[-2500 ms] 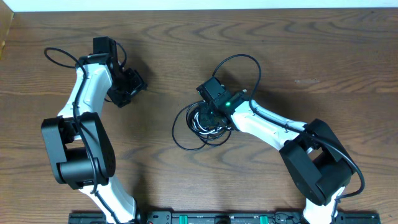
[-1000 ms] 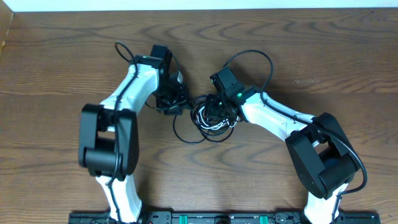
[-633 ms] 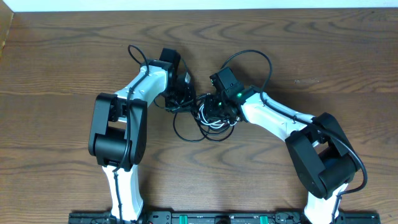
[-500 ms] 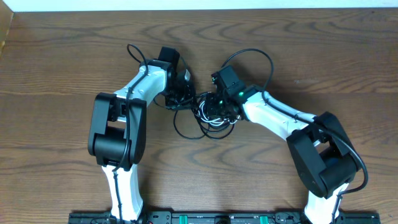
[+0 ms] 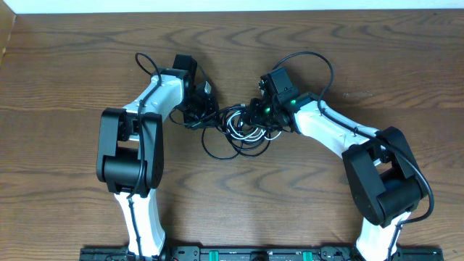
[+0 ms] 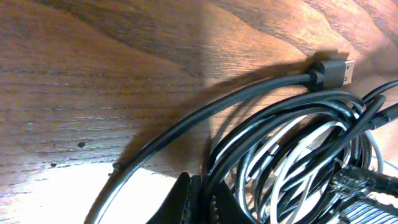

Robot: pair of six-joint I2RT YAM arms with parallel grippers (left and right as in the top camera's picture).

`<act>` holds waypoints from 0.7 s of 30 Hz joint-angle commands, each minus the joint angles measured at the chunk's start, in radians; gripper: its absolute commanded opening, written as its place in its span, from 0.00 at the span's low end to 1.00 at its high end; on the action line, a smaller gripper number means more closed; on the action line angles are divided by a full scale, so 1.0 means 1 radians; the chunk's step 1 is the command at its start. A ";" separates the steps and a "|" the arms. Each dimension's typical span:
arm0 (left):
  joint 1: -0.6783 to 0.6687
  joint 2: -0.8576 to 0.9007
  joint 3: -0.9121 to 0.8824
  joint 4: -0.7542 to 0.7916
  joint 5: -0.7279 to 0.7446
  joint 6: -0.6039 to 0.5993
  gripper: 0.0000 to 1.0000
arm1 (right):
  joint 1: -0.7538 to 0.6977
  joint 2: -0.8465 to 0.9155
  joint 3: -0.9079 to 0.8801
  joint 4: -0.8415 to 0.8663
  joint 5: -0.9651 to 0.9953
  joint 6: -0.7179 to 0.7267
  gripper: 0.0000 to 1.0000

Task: Untangle cables

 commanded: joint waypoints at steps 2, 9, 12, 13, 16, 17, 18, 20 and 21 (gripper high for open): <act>0.011 0.021 0.005 -0.005 -0.013 0.006 0.08 | 0.034 0.013 0.004 0.003 0.104 0.035 0.25; 0.011 0.021 0.005 -0.005 -0.013 0.005 0.08 | 0.108 0.013 0.004 0.067 0.295 0.035 0.25; 0.011 0.021 0.005 -0.005 -0.013 0.006 0.08 | 0.138 0.013 0.004 0.069 0.380 0.035 0.25; 0.011 0.021 0.005 -0.005 -0.013 0.006 0.08 | 0.148 0.014 0.004 0.069 0.407 0.035 0.24; 0.011 0.021 0.005 -0.005 -0.013 0.005 0.08 | 0.177 0.040 0.004 0.074 0.446 0.035 0.23; 0.011 0.021 0.005 -0.005 -0.013 0.006 0.08 | 0.181 0.048 0.004 0.074 0.445 0.035 0.23; 0.011 0.021 0.005 -0.005 -0.013 0.005 0.07 | 0.183 0.060 0.004 0.076 0.446 0.035 0.22; 0.011 0.021 0.005 -0.005 -0.013 0.006 0.08 | 0.183 0.076 0.004 0.080 0.446 0.035 0.20; 0.011 0.021 0.005 -0.005 -0.013 0.006 0.08 | 0.182 0.078 0.004 0.081 0.448 0.035 0.16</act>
